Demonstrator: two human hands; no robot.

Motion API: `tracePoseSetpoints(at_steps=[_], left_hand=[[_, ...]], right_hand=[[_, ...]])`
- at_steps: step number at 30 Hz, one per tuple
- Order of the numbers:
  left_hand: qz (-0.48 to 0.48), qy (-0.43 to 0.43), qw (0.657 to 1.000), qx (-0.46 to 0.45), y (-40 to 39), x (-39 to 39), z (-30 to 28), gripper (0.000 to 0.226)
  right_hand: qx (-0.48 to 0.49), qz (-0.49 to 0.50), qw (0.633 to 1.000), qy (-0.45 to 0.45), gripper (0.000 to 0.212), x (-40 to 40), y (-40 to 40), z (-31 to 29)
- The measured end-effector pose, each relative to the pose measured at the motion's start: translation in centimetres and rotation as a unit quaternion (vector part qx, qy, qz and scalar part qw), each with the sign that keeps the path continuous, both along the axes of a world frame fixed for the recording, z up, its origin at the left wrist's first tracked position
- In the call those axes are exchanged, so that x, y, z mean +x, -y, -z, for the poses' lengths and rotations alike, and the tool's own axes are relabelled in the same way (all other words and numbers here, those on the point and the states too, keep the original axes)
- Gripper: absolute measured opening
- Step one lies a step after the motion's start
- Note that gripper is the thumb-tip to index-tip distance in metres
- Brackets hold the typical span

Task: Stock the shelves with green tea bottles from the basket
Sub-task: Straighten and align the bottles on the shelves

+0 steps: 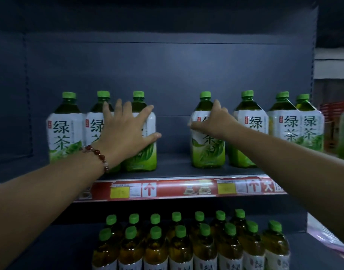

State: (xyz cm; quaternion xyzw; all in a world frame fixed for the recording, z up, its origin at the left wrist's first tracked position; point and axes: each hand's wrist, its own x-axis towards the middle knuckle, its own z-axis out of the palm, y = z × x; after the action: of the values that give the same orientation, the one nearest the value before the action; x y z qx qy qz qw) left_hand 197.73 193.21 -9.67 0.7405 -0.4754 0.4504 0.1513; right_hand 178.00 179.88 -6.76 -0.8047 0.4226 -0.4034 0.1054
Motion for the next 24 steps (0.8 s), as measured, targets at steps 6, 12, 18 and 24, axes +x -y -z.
tracePoseSetpoints(at_steps=[6, 12, 18, 24], left_hand=[[0.023, -0.008, 1.000, -0.011, 0.4, 0.2, 0.4, 0.083], [0.039, -0.002, 0.999, -0.032, 0.5, 0.4, 0.7, 0.076], [0.036, -0.004, 0.999, -0.040, 0.6, 0.5, 0.7, 0.062], [0.040, -0.003, 0.998, -0.039, 0.7, 0.6, 0.9, 0.067]], right_hand=[[-0.019, 0.018, 1.000, 0.000, 0.086, 0.4, 0.0, 0.2], [-0.031, 0.018, 0.999, -0.013, 0.094, 0.2, -0.2, 0.2], [-0.046, -0.013, 0.999, -0.020, 0.098, 1.1, -1.3, 0.3], [-0.052, -0.054, 0.997, -0.012, 0.096, 3.4, -2.8, 0.6]])
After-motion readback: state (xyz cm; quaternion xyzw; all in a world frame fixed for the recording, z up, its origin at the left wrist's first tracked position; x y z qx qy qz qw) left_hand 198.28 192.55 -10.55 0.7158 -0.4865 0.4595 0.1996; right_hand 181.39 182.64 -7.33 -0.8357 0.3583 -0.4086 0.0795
